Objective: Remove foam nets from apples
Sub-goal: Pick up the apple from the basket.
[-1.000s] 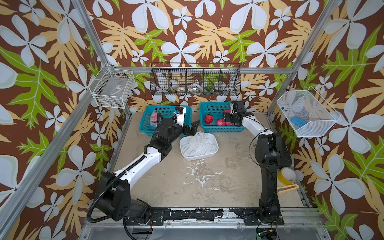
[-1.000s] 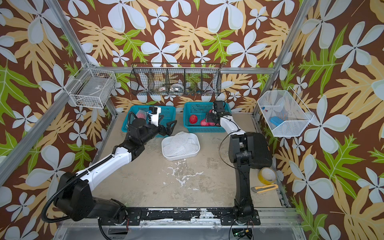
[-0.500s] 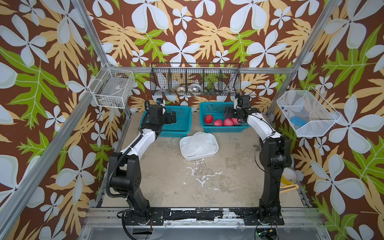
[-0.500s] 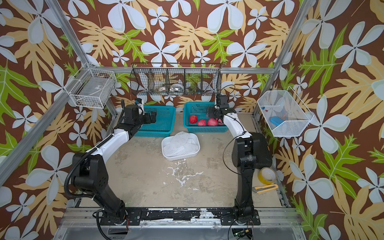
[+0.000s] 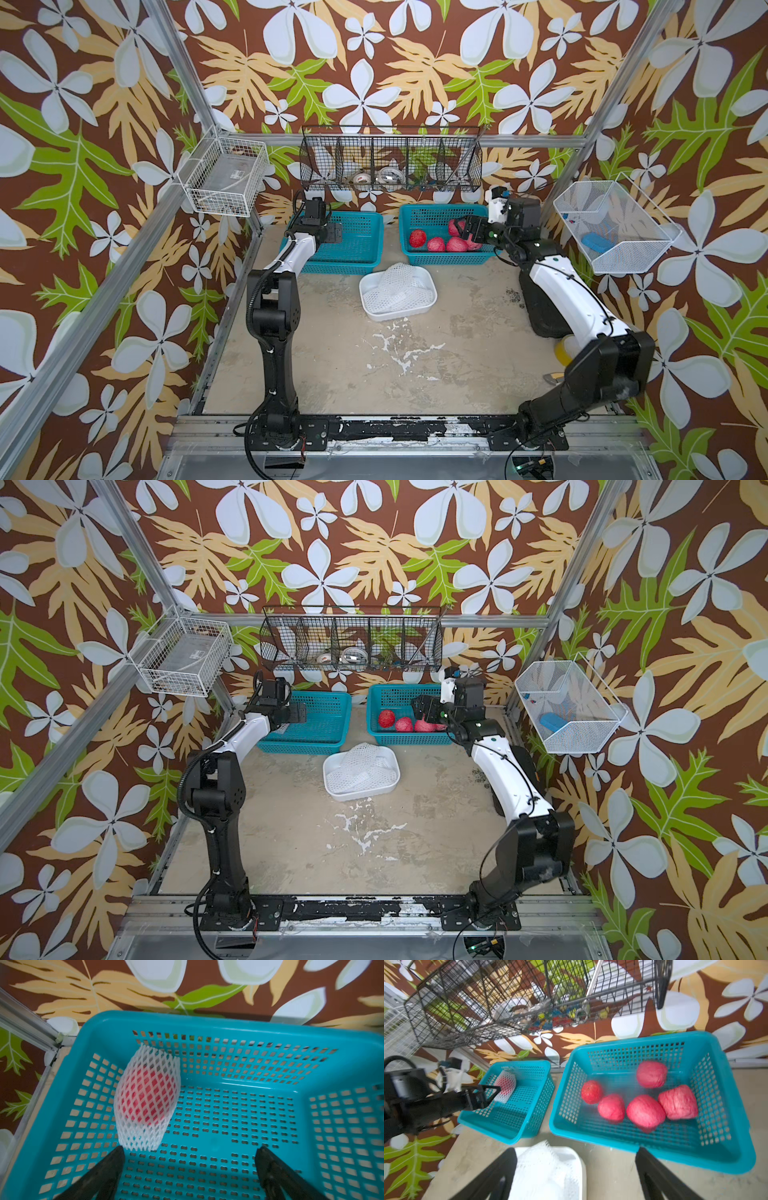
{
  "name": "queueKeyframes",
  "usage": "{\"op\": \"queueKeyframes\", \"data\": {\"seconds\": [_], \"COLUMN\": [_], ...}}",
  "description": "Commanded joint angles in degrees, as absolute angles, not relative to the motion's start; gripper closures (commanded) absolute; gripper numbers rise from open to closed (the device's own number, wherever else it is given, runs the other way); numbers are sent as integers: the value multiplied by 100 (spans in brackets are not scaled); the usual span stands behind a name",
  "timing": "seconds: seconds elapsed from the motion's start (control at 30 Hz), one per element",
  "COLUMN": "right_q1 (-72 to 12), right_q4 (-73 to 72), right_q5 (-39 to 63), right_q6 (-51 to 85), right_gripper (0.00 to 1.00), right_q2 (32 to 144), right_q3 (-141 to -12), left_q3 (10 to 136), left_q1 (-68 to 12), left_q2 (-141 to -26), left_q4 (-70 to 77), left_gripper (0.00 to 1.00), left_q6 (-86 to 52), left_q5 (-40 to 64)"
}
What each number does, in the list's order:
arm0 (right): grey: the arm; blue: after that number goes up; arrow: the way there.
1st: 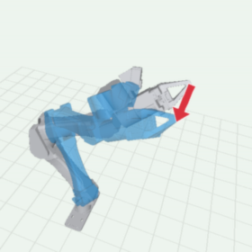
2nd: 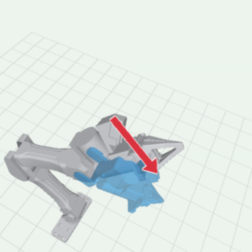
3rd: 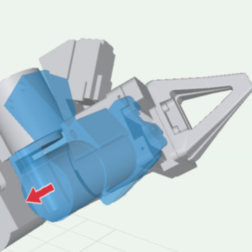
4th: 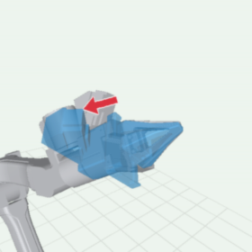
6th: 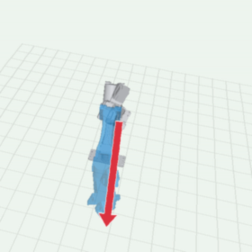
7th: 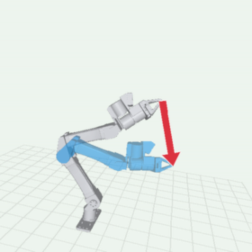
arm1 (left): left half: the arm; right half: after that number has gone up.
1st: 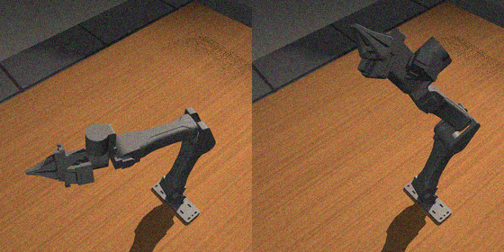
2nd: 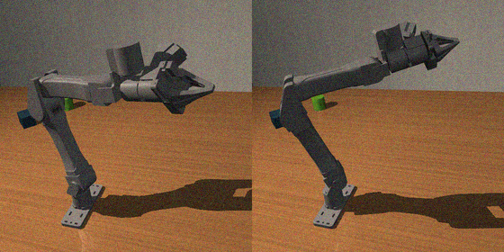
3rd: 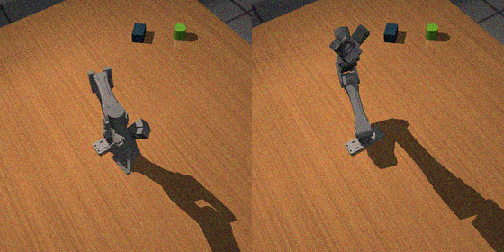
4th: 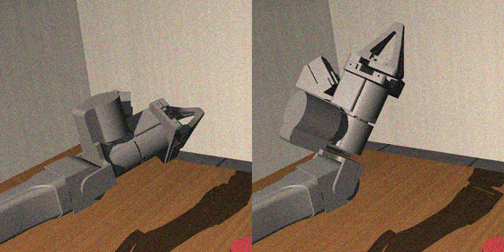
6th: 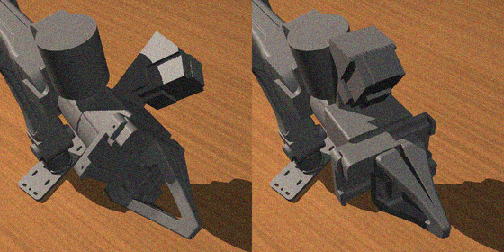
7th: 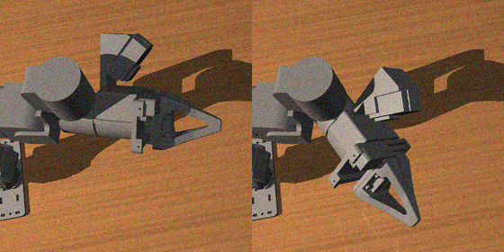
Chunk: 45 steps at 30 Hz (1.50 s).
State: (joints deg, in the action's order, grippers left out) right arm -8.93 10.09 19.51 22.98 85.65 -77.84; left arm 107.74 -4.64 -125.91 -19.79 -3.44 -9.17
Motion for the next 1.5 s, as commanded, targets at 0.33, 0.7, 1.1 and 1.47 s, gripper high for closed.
{"op": "queueKeyframes", "data": {"seconds": [0.33, 0.7, 1.1, 1.47], "right_q1": [-2202, -2868, -3015, -3015], "right_q4": [-2103, -3631, -3785, -3744], "right_q5": [2017, 2268, 2070, 2024], "right_q6": [2304, 1869, 1907, 1962], "right_gripper": [1, 0, 0, 1], "right_q2": [6072, 5774, 5801, 6004], "right_q3": [-3651, -2323, -1995, -2021], "left_q3": [12622, 13006, 13159, 13221], "left_q1": [-240, -158, -156, -145], "left_q2": [-14039, -14534, -14871, -15003], "left_q4": [-2573, -2421, -2295, -2136], "left_gripper": [0, 0, 0, 9], "left_q6": [114, 117, 115, 246], "left_q5": [-1543, -1548, -1482, -1606]}}
